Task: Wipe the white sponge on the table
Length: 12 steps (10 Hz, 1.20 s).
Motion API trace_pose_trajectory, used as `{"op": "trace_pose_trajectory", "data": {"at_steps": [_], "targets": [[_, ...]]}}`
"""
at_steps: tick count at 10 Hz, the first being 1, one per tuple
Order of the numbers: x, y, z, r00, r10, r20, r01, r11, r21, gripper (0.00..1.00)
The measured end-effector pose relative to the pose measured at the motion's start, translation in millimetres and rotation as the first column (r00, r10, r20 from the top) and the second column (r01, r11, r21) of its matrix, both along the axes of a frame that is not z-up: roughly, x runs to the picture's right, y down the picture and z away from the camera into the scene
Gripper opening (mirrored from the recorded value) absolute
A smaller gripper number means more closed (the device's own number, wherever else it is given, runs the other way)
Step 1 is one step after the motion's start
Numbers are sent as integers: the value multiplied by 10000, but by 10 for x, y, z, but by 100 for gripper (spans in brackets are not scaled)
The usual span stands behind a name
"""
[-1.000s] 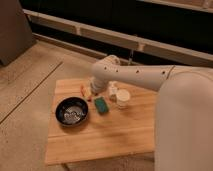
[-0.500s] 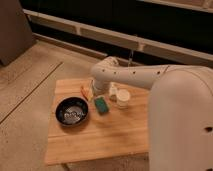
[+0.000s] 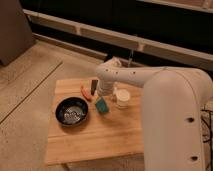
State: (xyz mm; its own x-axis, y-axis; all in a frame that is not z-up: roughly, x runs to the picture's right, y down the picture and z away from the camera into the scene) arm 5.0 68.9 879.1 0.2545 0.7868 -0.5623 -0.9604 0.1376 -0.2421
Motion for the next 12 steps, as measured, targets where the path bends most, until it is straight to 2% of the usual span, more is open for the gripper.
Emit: {"op": "trace_pose_trajectory", "data": {"at_steps": [3, 6, 10, 11, 12], "targets": [[-111, 135, 163, 9996, -74, 263, 91, 9980, -629, 65], [-315, 262, 291, 9957, -571, 730, 657, 9904, -1214, 65], [-414, 383, 427, 9850, -1395, 1019, 1565, 9703, -1842, 65], [-417, 393, 444, 9823, -1539, 1066, 1720, 9667, -1895, 63], [-419, 392, 465, 9782, -1742, 1134, 1936, 9619, -1929, 54]]}}
